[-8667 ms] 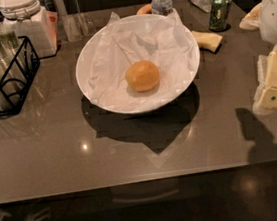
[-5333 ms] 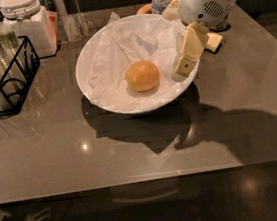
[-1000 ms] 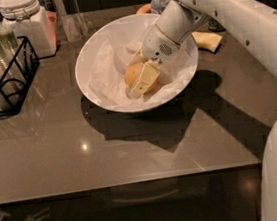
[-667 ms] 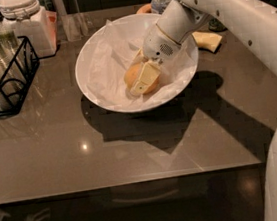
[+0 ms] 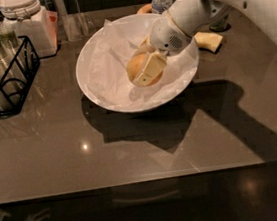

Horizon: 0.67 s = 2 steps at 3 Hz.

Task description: Pick orange from white bowl

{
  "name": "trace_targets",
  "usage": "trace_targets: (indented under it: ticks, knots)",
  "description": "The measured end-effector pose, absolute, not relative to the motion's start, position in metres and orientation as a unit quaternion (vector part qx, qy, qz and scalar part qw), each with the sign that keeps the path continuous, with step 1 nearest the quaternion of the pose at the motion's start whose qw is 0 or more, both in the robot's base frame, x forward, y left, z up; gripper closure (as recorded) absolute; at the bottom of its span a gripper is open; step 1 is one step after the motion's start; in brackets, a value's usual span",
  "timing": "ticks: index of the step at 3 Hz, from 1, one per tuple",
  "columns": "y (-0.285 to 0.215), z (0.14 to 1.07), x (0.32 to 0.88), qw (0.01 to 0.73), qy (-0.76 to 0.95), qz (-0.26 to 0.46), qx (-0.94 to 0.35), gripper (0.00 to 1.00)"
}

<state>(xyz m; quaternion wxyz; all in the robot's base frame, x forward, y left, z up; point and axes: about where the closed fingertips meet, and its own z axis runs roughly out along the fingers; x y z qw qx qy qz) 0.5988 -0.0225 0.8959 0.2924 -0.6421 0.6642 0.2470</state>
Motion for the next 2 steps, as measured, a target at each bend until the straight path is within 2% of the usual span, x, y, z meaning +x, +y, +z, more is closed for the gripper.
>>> trace_targets:
  ticks: [2]
  knots:
    - [-0.055, 0.988, 0.547, 0.428, 0.611, 0.235, -0.623, 1.00]
